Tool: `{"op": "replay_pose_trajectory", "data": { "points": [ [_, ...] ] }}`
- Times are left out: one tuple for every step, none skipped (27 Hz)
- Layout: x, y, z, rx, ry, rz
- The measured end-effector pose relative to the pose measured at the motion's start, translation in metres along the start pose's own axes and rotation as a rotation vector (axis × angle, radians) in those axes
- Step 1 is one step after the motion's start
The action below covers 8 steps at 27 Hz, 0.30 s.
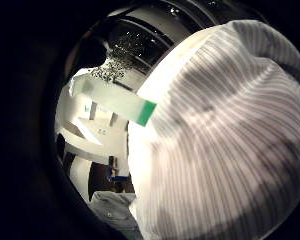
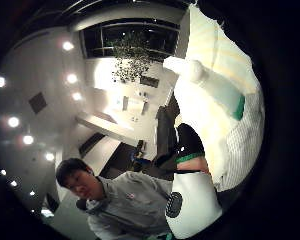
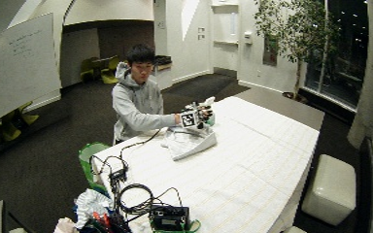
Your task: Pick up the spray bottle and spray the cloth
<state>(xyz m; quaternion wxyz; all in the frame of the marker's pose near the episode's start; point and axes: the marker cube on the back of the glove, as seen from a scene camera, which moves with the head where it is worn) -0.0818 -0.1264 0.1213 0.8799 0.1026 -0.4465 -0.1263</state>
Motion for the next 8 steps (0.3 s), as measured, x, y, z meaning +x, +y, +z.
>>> {"op": "replay_pose_trajectory", "data": {
  "points": [
    [-0.002,0.003,-0.003,0.004,0.001,-0.006],
    [-0.004,0.008,-0.005,-0.012,0.002,-0.011],
    [-0.006,0.013,-0.007,-0.023,-0.001,-0.016],
    [-0.008,0.014,-0.009,-0.009,-0.008,-0.022],
    [-0.011,0.012,-0.009,0.023,-0.018,-0.027],
    [-0.014,0.01,-0.009,0.055,-0.026,-0.033],
    [-0.016,0.01,-0.009,0.076,-0.031,-0.039],
    [-0.017,0.01,-0.008,0.084,-0.034,-0.042]
  ]
}}
